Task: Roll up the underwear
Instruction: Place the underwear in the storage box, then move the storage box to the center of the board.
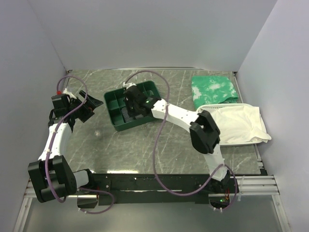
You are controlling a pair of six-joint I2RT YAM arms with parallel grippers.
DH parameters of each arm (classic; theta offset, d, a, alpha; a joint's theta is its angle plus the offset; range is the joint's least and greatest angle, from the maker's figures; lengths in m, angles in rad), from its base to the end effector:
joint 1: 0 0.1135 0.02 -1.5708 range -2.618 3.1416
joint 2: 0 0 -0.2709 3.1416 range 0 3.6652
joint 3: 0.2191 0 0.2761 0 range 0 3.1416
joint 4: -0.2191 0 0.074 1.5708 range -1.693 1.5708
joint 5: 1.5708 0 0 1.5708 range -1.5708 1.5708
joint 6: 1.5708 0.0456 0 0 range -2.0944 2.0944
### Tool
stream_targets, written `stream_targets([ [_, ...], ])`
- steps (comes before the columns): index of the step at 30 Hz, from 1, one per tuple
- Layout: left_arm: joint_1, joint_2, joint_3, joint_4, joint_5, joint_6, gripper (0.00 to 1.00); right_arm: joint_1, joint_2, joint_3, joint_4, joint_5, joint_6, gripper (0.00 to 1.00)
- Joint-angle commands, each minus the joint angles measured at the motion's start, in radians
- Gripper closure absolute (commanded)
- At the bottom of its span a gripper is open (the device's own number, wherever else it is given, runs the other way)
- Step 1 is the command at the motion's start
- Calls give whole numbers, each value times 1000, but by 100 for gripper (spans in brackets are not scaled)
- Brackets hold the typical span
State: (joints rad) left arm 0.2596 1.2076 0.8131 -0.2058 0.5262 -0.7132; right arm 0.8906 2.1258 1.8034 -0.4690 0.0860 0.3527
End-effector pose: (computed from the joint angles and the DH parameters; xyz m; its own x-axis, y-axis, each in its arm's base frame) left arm 0.2854 0.0521 0.2545 -0.5297 -0.7261 -0.4384 -0.2221 0.6176 -0.7544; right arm 0.3309 0.4028 0.2303 -0.6743 -0.2863 -0.6807 -0.5367 0.8231 0.1854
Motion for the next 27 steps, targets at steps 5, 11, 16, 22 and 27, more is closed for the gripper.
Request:
stream_targets([
  [5,3,-20,-12,26,6,26,3,2,-225,-129,52,12,3,76],
  [11,-3,-20,-17,55,60,31,4,7,-297,-323,85,-81,40,76],
  [16,-46,-40,-14,60,49,46,4,8,-323,-415,115,-141,72,78],
  [22,-94,-51,-5,26,-31,60,4,10,-267,-406,132,-134,89,79],
  [27,-134,-56,0,5,-84,67,4,4,-129,-225,70,-59,51,78],
])
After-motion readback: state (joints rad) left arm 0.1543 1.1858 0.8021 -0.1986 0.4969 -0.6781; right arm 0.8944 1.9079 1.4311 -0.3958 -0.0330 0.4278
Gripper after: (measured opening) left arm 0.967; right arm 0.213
